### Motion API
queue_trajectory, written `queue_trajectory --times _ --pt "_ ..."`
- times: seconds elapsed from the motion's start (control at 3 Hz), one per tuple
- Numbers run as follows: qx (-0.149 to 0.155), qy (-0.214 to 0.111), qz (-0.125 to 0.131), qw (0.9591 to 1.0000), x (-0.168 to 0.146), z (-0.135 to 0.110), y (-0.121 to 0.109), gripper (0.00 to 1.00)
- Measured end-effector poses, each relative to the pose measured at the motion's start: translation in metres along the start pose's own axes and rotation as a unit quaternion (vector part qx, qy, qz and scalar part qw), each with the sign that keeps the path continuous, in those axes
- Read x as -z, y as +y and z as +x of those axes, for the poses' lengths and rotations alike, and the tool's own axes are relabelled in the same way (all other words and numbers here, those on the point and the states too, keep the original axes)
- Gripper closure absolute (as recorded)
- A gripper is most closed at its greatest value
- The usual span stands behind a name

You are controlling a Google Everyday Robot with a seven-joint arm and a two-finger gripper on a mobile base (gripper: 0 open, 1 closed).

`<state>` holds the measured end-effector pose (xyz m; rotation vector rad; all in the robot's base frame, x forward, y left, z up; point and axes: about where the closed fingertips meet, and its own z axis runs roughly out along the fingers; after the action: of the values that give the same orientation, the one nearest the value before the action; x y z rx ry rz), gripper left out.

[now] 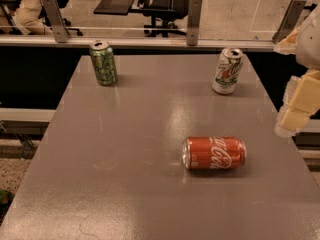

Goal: Place coke can upright

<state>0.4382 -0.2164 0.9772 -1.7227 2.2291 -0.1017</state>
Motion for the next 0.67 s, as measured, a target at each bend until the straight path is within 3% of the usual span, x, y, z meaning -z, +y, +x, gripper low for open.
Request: queue_trajectory --times 0.33,0.67 --pt "0.001 0.000 0.002 1.0000 0.001 -0.001 0.000 0.00" --pt "0.047 0.018 -0.010 0.9987 -0.028 -0.025 0.016 0.00"
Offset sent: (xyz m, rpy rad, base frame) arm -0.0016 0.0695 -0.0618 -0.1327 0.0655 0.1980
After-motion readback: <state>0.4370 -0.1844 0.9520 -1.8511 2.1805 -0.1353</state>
